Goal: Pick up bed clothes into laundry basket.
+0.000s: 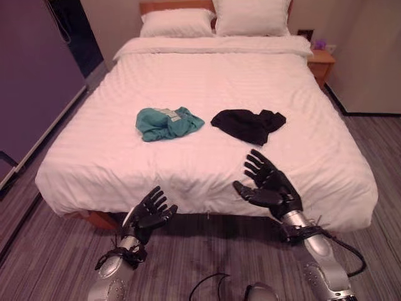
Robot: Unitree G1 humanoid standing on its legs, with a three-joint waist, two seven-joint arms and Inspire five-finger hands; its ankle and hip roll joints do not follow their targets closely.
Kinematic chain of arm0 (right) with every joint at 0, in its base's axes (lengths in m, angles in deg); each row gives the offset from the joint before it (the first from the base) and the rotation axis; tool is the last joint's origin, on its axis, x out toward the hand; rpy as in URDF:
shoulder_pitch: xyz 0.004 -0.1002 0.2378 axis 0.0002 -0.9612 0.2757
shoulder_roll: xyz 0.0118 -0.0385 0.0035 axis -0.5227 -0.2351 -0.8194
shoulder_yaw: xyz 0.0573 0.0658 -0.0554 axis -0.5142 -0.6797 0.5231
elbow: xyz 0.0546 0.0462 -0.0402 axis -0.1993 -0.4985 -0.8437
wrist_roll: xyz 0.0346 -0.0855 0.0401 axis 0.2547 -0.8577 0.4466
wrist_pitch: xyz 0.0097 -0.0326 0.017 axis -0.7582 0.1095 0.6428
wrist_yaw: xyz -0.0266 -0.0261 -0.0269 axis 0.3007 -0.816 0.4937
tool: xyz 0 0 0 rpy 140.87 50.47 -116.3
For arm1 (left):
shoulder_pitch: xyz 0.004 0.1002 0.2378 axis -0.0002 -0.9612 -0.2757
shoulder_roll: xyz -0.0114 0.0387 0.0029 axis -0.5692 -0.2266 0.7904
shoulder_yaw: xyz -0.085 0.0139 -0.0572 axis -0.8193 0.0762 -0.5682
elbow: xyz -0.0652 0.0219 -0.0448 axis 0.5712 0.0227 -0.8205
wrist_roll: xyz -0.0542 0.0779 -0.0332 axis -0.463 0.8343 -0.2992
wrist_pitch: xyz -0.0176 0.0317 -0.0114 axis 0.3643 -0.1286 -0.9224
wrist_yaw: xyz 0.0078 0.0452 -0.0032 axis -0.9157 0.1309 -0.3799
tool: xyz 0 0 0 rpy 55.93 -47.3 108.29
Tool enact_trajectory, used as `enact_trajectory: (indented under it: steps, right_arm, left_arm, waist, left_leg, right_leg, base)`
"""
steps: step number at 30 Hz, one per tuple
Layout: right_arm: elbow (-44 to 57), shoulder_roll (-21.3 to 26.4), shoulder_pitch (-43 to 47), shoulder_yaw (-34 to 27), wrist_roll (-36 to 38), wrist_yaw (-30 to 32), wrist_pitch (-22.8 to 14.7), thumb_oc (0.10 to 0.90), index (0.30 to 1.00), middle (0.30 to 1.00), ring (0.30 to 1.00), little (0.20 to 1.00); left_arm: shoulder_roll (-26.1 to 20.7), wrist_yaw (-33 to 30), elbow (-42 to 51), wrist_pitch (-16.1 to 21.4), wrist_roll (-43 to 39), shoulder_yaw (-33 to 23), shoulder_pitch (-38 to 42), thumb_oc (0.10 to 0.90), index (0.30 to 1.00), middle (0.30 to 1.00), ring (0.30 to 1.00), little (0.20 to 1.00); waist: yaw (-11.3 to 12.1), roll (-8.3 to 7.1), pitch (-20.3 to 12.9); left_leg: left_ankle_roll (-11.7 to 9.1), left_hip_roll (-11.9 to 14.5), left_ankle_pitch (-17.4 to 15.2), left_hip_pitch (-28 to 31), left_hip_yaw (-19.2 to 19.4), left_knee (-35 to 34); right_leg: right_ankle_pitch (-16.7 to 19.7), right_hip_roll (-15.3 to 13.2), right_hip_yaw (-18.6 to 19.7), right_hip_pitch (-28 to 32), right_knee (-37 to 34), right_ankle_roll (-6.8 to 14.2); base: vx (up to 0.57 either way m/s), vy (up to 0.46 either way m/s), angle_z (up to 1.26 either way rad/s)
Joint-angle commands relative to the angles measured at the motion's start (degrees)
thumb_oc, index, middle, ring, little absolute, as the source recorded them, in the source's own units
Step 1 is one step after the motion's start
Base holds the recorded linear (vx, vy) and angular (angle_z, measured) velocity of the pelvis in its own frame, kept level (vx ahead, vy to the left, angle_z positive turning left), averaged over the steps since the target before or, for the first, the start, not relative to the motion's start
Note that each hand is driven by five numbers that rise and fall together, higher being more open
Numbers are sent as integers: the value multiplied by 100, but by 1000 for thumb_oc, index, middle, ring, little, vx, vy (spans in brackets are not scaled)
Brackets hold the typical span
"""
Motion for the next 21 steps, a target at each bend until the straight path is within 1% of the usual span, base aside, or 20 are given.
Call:
enact_trajectory:
  steps: [1, 2, 3, 4, 5, 6, 7, 8, 9, 10, 11, 12, 13, 14, 16, 17, 18, 19, 20, 21]
  right_arm:
    - [362, 51, 343, -515, -114, 22, -452, 800, 900, 900, 900, 900]
    - [377, 103, 330, -551, -181, 57, -466, 800, 900, 900, 900, 900]
    - [354, 129, 316, -594, -180, 102, -508, 800, 900, 900, 900, 900]
    - [303, 172, 283, -665, -207, 142, -525, 800, 900, 900, 900, 900]
    - [274, 178, 245, -717, -201, 159, -521, 800, 900, 900, 900, 900]
    - [251, 232, 225, -839, -220, 235, -626, 800, 900, 900, 900, 900]
    - [243, 398, 409, -960, -50, 452, -773, 800, 900, 900, 900, 900]
    - [237, 397, 418, -963, -47, 451, -776, 800, 900, 900, 900, 900]
    - [224, 414, 485, -977, -30, 518, -809, 800, 900, 900, 900, 900]
    - [237, 435, 615, -976, -60, 588, -801, 800, 900, 900, 900, 900]
    - [257, 438, 720, -1032, -96, 663, -777, 800, 900, 900, 900, 900]
    - [267, 412, 784, -1027, -101, 674, -786, 800, 900, 900, 900, 900]
    - [323, 409, 861, -1043, -125, 663, -809, 800, 900, 900, 900, 900]
    - [324, 410, 854, -1041, -126, 663, -808, 800, 900, 900, 900, 900]
    - [480, 465, 895, -1028, -309, 633, -800, 800, 900, 900, 900, 900]
    - [504, 532, 936, -1021, -431, 599, -800, 800, 900, 900, 900, 900]
    - [536, 623, 1029, -1054, -515, 576, -746, 800, 900, 900, 900, 900]
    - [576, 680, 1140, -1094, -547, 567, -741, 800, 900, 900, 900, 900]
    - [571, 681, 1147, -1092, -545, 565, -742, 800, 900, 900, 900, 900]
    - [584, 702, 1208, -1107, -656, 571, -788, 800, 900, 900, 900, 900]
  left_arm:
    - [-127, 72, 368, 558, 183, -102, 893, 800, 900, 900, 900, 900]
    - [-108, 32, 323, 592, 221, -46, 1051, 800, 900, 900, 900, 900]
    - [-66, 0, 279, 610, 226, -19, 1171, 800, 900, 900, 900, 900]
    - [-17, -4, 220, 618, 243, 81, 1277, 800, 900, 900, 900, 900]
    - [66, 41, 133, 600, 190, 87, 1243, 800, 900, 900, 900, 900]
    - [106, 95, 111, 617, 157, 141, 1247, 800, 900, 900, 900, 900]
    - [105, 95, 159, 623, -112, 268, 1464, 800, 900, 900, 900, 900]
    - [101, 95, 157, 623, -114, 268, 1474, 800, 900, 900, 900, 900]
    - [124, 110, 159, 600, -207, 312, 1487, 800, 900, 900, 900, 900]
    - [138, 71, 173, 583, -187, 340, 1474, 800, 900, 900, 900, 900]
    - [131, 48, 217, 565, -193, 334, 1459, 800, 900, 900, 900, 900]
    - [134, 41, 214, 547, -164, 333, 1445, 800, 900, 900, 900, 900]
    - [113, 110, 232, 477, -153, 342, 1376, 800, 900, 900, 900, 900]
    - [114, 112, 235, 475, -154, 343, 1367, 800, 900, 900, 900, 900]
    - [96, 146, 283, 500, -66, 303, 1280, 800, 900, 900, 900, 900]
    - [65, 147, 316, 524, -18, 280, 1258, 800, 900, 900, 900, 900]
    - [33, 202, 351, 530, -100, 214, 1277, 800, 900, 900, 900, 900]
    - [-34, 314, 368, 516, -233, 169, 1351, 800, 900, 900, 900, 900]
    - [-38, 321, 363, 516, -241, 164, 1354, 800, 900, 900, 900, 900]
    - [-70, 296, 338, 548, -168, 155, 1382, 800, 900, 900, 900, 900]
  waist:
    - [-237, -263, -186]
    - [-291, -282, -210]
    - [-357, -309, -221]
    - [-413, -340, -253]
    - [-444, -330, -342]
    - [-518, -327, -417]
    - [-474, -405, -315]
    - [-494, -418, -333]
    - [-433, -457, -273]
    - [-340, -490, -233]
    - [-254, -463, -212]
    - [-207, -506, -259]
    - [-149, -519, -359]
    - [-134, -526, -354]
    - [-74, -457, -452]
    - [-50, -414, -482]
    - [-58, -399, -537]
    - [-90, -364, -580]
    - [-80, -366, -576]
    - [-76, -352, -636]
  left_leg:
    - [-392, -88, -359, 746, -104, -173]
    - [-434, -67, -420, 814, -129, -167]
    - [-465, -56, -504, 860, -170, -67]
    - [-524, -21, -629, 833, -199, 263]
    - [-647, 60, -550, 811, -115, 581]
    - [-876, 148, -212, 569, 2, 1192]
    - [-1389, 363, 466, -426, 90, 3130]
    - [-1384, 348, 480, -481, 70, 3155]
    - [-1466, 383, 645, -771, 55, 3478]
    - [-1442, 435, 718, -952, 33, 3528]
    - [-1325, 638, 580, -1038, 25, 3213]
    - [-1236, 734, 519, -1087, -10, 2908]
    - [-1138, 971, 376, -977, -31, 2061]
    - [-1139, 963, 393, -911, -7, 1988]
    - [-1136, 954, 428, -800, -163, 1052]
    - [-1171, 943, 502, -818, -282, 841]
    - [-1164, 867, 430, -749, -291, 796]
    - [-1188, 858, 483, -738, -172, 623]
    - [-1185, 855, 489, -720, -157, 601]
    - [-1148, 782, 464, -587, -140, 417]
  right_leg:
    - [1364, 299, -137, 109, -1299, 145]
    - [1400, 338, -393, 160, -1620, 152]
    - [1387, 354, -510, 205, -1690, 130]
    - [1185, 381, -427, 388, -1846, 54]
    - [1042, 556, -364, 646, -2068, -54]
    - [1031, 725, -271, 932, -2342, -188]
    - [896, 758, -285, 1320, -2587, -426]
    - [915, 739, -304, 1294, -2599, -428]
    - [850, 770, -305, 1431, -2711, -499]
    - [789, 770, -309, 1587, -2814, -536]
    - [756, 817, -277, 1801, -2960, -508]
    - [761, 751, -256, 1913, -3054, -465]
    - [743, 678, -220, 2064, -3180, -359]
    - [739, 674, -206, 2091, -3193, -354]
    - [655, 680, -75, 2187, -3285, -292]
    - [640, 686, -19, 2209, -3302, -275]
    - [622, 659, 24, 2225, -3307, -263]
    - [618, 657, 57, 2283, -3311, -264]
    - [617, 653, 71, 2284, -3311, -260]
    - [620, 652, 108, 2280, -3311, -249]
  base:
    - [287, -122, 40]
    - [252, -110, 55]
    - [248, -131, 79]
    - [273, -163, 76]
    - [297, -182, 69]
    - [319, -258, 73]
    - [194, -188, 77]
    - [94, -166, 99]
    - [43, -71, 57]
    - [153, -75, 19]
    - [230, -28, -28]
    - [373, 68, -30]
    - [287, 72, -12]
    - [307, 108, -17]
    - [214, 115, -18]
    - [198, 130, -33]
    - [212, 169, -64]
    - [153, 123, -72]
    - [172, 143, -52]
    - [147, 122, -31]
